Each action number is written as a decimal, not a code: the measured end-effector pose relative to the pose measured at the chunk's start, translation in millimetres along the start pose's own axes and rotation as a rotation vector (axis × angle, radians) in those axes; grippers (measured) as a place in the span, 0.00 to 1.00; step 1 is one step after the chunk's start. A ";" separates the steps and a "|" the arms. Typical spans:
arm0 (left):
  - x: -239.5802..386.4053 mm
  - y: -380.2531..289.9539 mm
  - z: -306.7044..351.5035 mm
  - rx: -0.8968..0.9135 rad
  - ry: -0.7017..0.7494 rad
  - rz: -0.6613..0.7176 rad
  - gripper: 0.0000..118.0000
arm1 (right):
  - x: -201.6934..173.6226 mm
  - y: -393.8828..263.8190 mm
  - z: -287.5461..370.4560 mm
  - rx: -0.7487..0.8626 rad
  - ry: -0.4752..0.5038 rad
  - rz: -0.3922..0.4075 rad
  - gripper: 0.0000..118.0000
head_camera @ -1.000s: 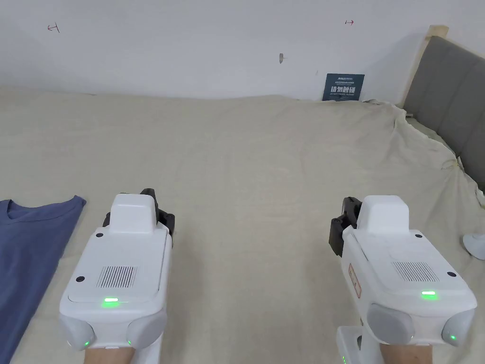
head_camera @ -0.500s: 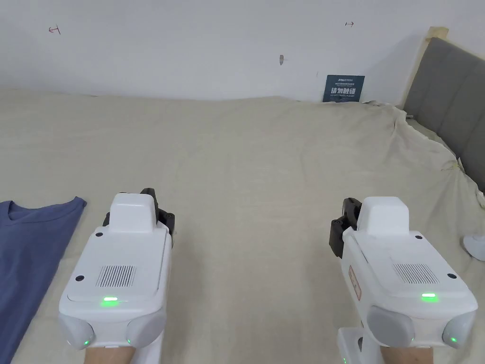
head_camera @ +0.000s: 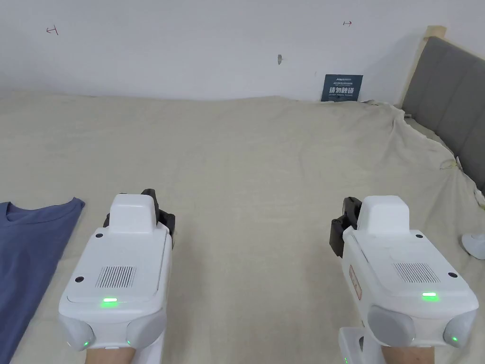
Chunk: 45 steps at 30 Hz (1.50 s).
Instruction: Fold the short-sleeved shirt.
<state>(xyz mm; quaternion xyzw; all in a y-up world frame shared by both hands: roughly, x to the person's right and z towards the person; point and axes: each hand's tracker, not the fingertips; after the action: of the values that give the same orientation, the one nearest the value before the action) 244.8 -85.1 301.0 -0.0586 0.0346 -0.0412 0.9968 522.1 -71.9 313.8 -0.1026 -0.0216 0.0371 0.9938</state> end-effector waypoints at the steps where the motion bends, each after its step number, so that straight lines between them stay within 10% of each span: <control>1: 0.0 0.1 -0.1 0.000 0.000 0.001 0.00 | 0.0 -0.1 -0.2 -0.002 0.001 0.000 0.00; 14: -28.6 0.4 8.5 0.001 0.070 0.013 0.00 | -24.4 8.9 -9.0 0.012 0.069 0.020 0.00; 45: -203.6 -32.7 89.0 -0.098 0.547 0.077 0.02 | -232.2 26.0 -19.2 0.034 0.593 0.126 0.00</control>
<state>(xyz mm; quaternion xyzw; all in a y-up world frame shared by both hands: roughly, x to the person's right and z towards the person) 46.4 -89.8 406.2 -0.0919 0.3063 -0.0160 0.9473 289.9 -68.5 281.5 -0.0934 0.2764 0.0674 0.9541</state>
